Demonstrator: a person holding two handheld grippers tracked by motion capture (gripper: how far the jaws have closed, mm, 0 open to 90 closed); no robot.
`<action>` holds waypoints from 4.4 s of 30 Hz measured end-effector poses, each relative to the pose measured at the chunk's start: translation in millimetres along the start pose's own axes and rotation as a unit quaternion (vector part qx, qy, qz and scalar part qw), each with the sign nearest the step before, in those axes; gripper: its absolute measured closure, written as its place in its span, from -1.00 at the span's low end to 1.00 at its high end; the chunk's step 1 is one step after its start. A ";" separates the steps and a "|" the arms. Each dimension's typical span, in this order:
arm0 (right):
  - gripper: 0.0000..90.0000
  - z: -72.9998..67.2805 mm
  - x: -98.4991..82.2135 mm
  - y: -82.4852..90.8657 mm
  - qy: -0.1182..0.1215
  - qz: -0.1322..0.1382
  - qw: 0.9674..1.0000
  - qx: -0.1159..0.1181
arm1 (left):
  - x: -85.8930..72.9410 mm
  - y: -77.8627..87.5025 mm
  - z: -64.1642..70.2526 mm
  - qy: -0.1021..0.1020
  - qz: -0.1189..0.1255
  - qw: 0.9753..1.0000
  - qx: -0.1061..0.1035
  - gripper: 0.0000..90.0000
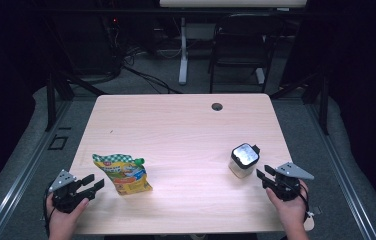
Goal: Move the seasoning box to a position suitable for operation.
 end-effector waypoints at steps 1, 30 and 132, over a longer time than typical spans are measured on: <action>0.43 -0.4 1.8 -3.1 0.002 -0.002 1.000 -0.001 | -0.3 0.3 0.3 -0.003 0.001 1.000 0.001 0.12; 0.55 21.3 14.0 -37.9 -0.051 -0.008 0.998 -0.031 | -4.3 -3.8 -9.6 -0.004 -0.012 0.999 0.044 0.16; 0.85 -110.1 2.3 -16.7 0.016 -0.017 0.999 0.038 | -2.9 -1.2 -11.1 -0.006 -0.005 0.999 0.049 0.29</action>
Point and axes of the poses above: each handheld gripper's, and its own axes: y roughly backward along the jaws, x roughly out of its top, z roughly to its right, the point moved 2 cm from there along -y, roughly forward along the jaws, and after that the axes turned 13 degrees about -x, right-handed, at the moved point
